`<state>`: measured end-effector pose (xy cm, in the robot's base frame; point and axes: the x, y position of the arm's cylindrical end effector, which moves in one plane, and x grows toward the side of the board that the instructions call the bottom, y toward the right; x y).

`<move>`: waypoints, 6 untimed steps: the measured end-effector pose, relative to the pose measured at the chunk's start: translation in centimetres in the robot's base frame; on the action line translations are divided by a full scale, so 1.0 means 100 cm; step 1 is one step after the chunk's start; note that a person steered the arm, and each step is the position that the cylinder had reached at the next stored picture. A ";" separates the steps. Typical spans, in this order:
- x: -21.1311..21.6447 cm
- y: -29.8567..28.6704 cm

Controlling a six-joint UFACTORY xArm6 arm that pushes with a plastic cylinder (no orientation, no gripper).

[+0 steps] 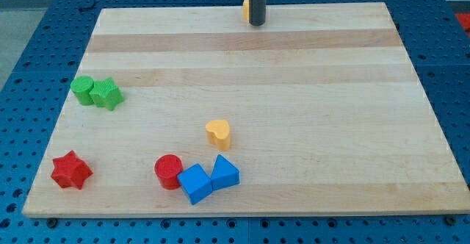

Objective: Move yellow heart to the left of yellow hexagon

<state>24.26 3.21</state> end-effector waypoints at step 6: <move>0.254 0.099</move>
<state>49.65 13.12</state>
